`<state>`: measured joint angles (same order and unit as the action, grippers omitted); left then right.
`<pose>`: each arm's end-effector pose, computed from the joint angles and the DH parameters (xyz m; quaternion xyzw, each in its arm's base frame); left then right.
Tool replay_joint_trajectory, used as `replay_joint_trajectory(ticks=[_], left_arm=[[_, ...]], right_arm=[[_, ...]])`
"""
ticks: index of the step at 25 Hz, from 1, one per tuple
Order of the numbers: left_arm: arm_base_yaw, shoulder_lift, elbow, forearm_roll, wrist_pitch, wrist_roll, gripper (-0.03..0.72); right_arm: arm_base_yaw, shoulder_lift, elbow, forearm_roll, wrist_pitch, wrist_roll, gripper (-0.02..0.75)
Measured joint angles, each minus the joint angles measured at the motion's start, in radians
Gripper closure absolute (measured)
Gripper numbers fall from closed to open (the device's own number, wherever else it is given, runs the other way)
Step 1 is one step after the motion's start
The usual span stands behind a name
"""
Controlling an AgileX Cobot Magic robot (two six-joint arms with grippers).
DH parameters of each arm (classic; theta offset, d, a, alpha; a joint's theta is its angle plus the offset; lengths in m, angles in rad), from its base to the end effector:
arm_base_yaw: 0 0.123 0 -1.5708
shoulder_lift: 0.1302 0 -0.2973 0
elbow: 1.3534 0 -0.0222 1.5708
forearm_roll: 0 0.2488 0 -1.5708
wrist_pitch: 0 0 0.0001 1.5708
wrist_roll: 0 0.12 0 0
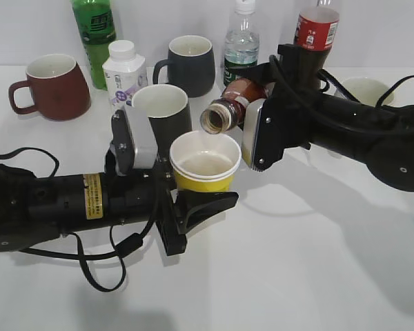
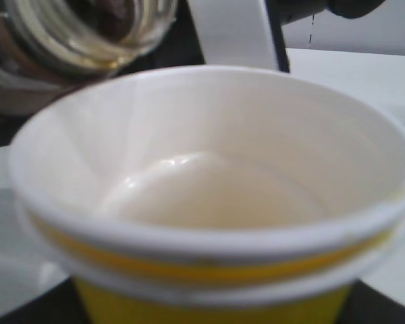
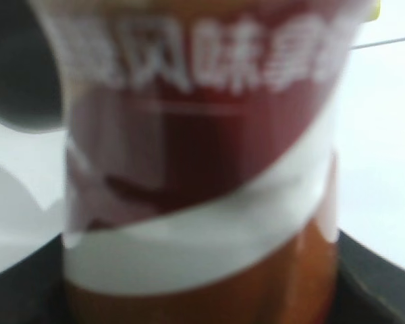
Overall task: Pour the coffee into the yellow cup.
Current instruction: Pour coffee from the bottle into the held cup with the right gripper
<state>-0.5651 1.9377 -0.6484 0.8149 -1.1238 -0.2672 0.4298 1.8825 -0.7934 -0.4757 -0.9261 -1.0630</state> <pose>0.2451 -0.2486 0.1385 0.4643 0.6120 -0.3856 0.5111 0.3367 0.2026 0.1792 -0.6542 0.3658 -0.1659 0.6409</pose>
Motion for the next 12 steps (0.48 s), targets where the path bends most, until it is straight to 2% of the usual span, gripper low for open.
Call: replay_joint_trajectory(ticks=[12], left_arm=[[0.0,0.001,0.0,0.002,0.006,-0.001,0.288]], right_arm=[[0.0,0.0,0.0,0.001,0.0,-0.07,0.234]])
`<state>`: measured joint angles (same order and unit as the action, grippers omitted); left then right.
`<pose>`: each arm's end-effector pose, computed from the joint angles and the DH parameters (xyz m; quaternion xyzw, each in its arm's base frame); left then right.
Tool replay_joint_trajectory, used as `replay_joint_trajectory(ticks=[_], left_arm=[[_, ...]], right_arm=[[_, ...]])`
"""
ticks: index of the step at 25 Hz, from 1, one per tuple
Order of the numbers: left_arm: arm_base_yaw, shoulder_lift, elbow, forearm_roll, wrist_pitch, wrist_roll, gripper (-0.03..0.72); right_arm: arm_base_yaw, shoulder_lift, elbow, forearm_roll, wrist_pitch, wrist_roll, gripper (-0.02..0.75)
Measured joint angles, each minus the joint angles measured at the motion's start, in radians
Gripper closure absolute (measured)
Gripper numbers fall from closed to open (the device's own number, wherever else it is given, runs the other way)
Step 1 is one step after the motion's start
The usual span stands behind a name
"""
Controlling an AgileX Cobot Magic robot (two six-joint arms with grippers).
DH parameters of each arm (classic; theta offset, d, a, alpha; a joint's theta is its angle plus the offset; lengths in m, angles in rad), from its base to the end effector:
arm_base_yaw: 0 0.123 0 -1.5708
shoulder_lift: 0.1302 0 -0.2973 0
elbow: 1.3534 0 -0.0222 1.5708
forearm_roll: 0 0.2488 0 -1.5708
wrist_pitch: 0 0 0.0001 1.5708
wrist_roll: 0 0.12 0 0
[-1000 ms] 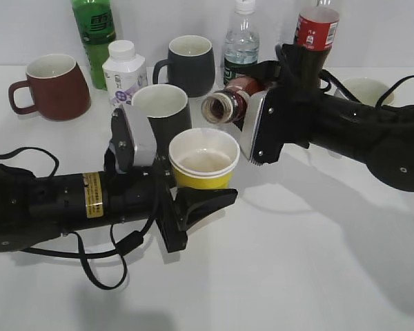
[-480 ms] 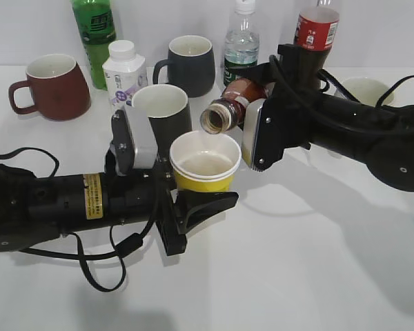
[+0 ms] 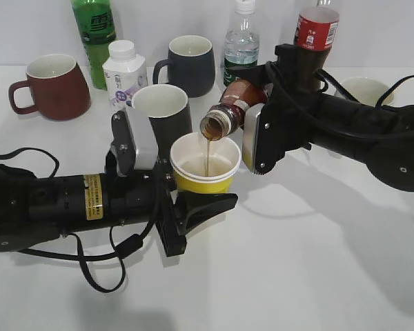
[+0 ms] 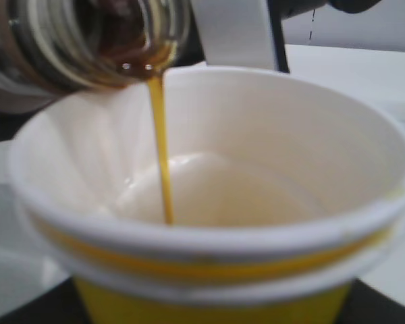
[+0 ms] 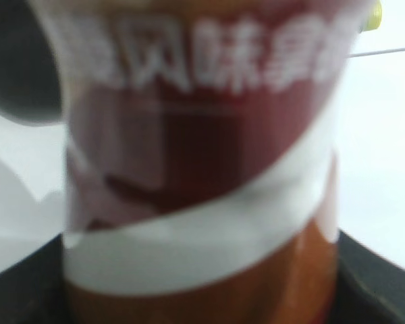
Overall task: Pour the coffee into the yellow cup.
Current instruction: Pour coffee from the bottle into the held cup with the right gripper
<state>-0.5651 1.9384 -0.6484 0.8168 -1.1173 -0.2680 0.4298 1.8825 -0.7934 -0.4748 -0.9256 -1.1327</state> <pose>0.2450 -0.2484 0.1375 0.4656 0.6139 -0.3840 0.5088 0.3368 0.2026 0.1791 -0.6664 0.3433 -0.1882 0.6345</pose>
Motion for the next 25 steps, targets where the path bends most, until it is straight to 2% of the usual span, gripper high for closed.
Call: replay_joint_trajectory(ticks=[25], left_arm=[[0.0,0.0,0.0,0.056,0.022,-0.001,0.291]], right_arm=[[0.0,0.0,0.0,0.025,-0.006,-0.135,0.234]])
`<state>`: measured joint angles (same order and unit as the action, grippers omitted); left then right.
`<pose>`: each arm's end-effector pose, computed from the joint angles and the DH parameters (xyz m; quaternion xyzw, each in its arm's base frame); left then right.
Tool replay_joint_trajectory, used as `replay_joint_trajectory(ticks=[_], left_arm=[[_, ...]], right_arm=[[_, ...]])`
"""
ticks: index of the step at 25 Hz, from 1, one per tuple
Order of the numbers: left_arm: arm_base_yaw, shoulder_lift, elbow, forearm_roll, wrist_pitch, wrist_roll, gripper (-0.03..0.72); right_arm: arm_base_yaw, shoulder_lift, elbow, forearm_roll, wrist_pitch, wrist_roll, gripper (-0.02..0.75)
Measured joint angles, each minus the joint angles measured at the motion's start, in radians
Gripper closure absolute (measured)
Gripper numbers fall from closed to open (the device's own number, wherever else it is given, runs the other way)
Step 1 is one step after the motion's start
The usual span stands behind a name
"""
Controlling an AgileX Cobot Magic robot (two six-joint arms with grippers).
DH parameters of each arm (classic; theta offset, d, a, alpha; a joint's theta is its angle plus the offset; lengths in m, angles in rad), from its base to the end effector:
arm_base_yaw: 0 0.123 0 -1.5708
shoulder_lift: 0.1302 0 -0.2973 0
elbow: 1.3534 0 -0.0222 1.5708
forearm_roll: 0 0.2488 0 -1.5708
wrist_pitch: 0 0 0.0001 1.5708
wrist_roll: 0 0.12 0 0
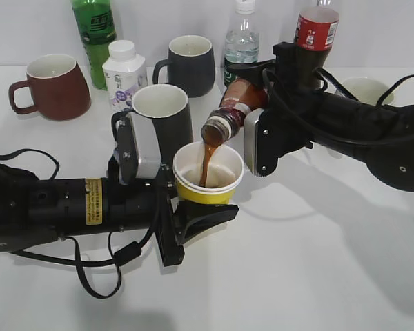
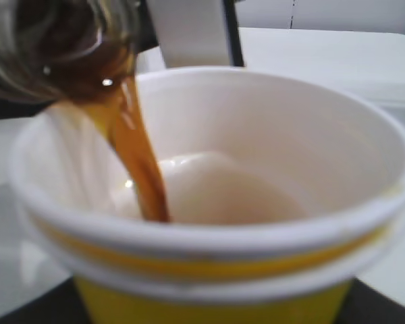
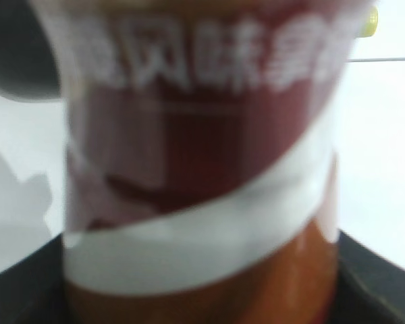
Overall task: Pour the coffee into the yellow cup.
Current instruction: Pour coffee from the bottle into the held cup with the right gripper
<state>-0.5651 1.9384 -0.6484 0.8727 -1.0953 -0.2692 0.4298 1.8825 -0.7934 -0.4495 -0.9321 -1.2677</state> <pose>0.2400 -0.2489 0.1334 0.4901 0.6088 -0.3828 0.4927 0.3385 0.2012 0.1805 -0.6799 0.3067 -0.2337 0.6237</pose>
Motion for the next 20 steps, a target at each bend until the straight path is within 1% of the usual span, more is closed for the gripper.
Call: replay_joint_trajectory(ticks=[20], left_arm=[[0.0,0.0,0.0,0.0,0.006,0.0,0.291]], right_arm=[[0.0,0.0,-0.003,0.006,-0.008,-0.057,0.234]])
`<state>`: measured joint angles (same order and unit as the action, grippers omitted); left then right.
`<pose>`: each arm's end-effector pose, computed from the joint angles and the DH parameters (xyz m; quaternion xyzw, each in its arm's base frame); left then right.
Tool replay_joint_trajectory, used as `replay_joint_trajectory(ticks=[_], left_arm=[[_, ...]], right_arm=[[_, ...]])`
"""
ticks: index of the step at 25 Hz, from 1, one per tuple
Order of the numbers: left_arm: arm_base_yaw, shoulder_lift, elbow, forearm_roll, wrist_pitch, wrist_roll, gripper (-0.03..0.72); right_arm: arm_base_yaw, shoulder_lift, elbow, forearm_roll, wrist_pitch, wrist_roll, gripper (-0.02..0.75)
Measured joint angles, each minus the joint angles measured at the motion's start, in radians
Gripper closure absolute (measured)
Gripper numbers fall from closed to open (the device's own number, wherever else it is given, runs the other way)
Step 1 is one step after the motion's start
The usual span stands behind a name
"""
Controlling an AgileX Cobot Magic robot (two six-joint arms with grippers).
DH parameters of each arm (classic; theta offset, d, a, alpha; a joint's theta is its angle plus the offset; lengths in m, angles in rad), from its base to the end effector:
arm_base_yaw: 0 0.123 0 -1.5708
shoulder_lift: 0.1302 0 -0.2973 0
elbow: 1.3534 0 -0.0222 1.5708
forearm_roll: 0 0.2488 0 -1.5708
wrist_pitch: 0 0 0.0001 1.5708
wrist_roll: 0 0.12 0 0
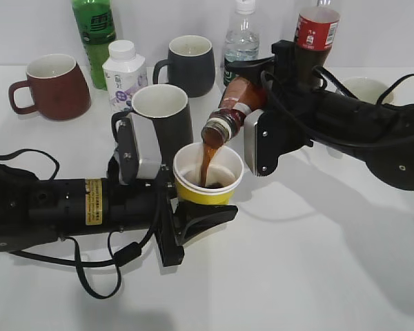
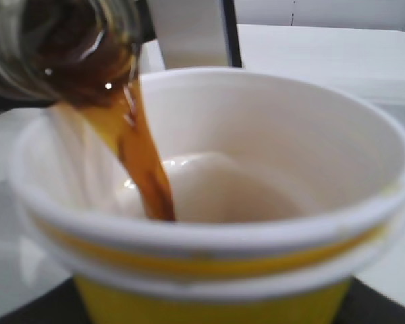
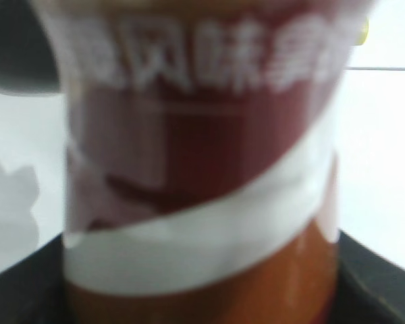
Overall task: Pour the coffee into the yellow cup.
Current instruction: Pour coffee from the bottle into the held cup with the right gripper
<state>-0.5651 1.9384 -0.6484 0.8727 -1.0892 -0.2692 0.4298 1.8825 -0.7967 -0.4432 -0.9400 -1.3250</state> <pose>0.2401 -0.2487 0.1327 0.4908 0.6105 -0.3808 0.4913 0.3394 0.2013 0.1824 -0.6840 0.2874 -0.2534 0.6208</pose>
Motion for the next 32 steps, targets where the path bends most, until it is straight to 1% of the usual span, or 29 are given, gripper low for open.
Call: replay_joint_trajectory(ticks=[32], left_arm=[[0.0,0.0,0.0,0.0,0.01,0.0,0.291]], right_arm=[[0.0,0.0,0.0,0.001,-0.013,-0.054,0.234]])
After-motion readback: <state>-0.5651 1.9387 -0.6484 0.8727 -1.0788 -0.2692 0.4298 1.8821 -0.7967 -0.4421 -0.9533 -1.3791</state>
